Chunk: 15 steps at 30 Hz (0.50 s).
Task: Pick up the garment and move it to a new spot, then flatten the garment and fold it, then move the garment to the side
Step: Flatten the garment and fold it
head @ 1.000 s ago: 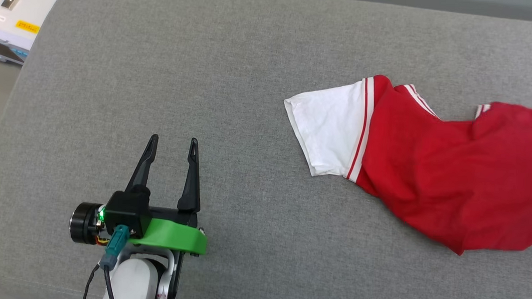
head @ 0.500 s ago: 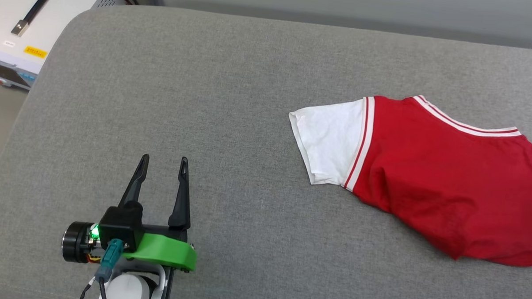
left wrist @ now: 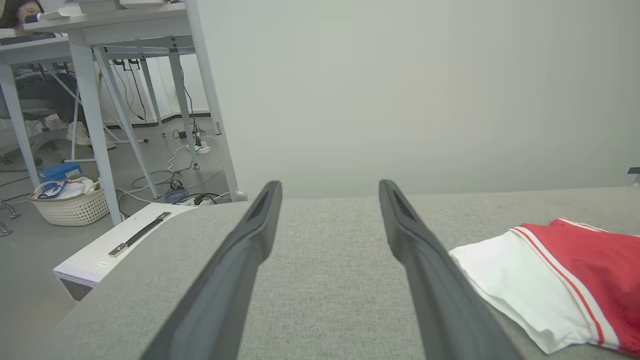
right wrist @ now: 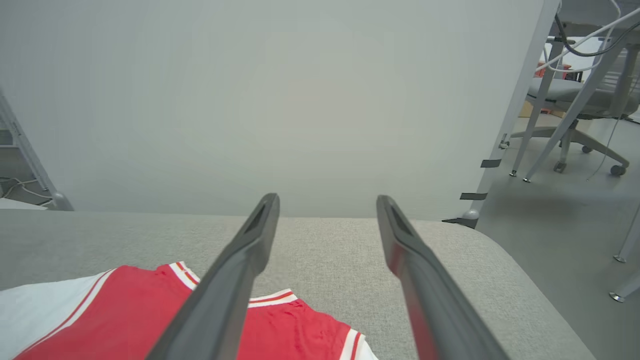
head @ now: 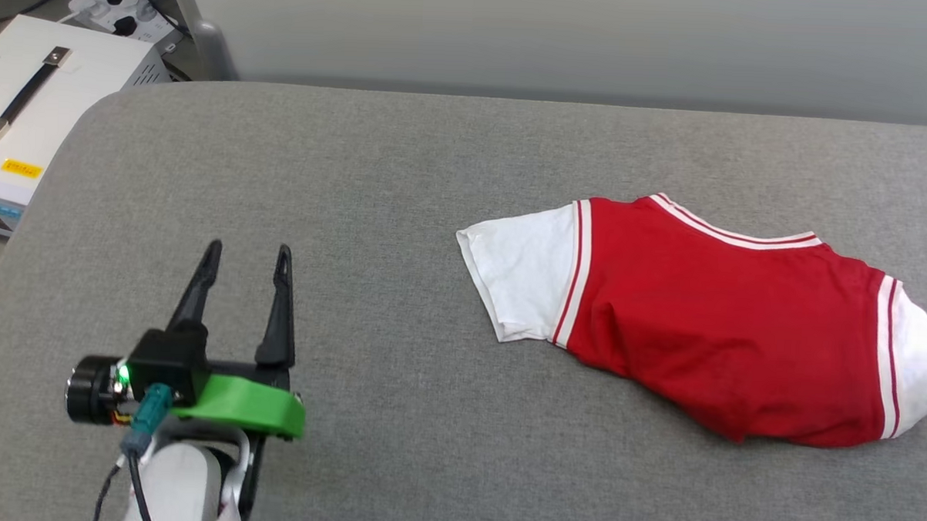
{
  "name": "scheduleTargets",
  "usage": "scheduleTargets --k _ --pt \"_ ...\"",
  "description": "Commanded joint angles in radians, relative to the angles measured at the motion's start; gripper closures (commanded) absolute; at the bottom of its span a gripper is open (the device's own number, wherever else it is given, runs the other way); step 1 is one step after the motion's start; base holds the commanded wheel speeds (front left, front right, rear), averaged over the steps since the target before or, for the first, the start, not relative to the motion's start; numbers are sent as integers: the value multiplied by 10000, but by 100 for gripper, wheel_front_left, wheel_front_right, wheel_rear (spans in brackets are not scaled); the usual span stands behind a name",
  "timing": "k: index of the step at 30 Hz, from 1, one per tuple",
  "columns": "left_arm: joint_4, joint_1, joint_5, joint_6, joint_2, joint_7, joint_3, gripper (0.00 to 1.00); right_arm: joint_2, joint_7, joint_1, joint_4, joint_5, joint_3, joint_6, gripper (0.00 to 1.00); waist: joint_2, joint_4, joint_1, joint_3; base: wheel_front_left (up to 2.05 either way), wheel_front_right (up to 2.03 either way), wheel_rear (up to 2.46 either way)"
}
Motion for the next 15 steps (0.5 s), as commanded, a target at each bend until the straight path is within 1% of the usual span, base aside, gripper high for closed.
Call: scheduleTargets --k 1,3,6,8,12,15 --pt "106 -446 -61 -109 201 -57 36 0 325 -75 343 -493 -357 -169 -6 0 0 -175 0 -68 0 0 0" --pt "307 -952 -88 -226 387 -57 23 0 911 -108 719 -1337 -787 -464 -6 0 0 -274 0 -22 0 0 0" --pt "749 -1835 -271 -380 659 -57 -54 0 1718 10 1294 -2412 -1385 -472 -6 0 0 -510 0 133 0 0 0" --pt "1134 -2504 -333 -452 938 -57 -184 0 2150 153 1617 -2920 -1643 -438 -6 0 0 -637 0 262 0 0 0" --pt "1959 -3967 -671 -543 1494 399 -653 0 2644 366 2108 -3604 -2036 -296 -6 0 0 -919 0 581 0 0 0" --pt "2478 -4995 -1295 -565 1865 1301 -1393 0 2839 473 2328 -3898 -2227 -187 -6 0 0 -1099 0 817 0 0 0"
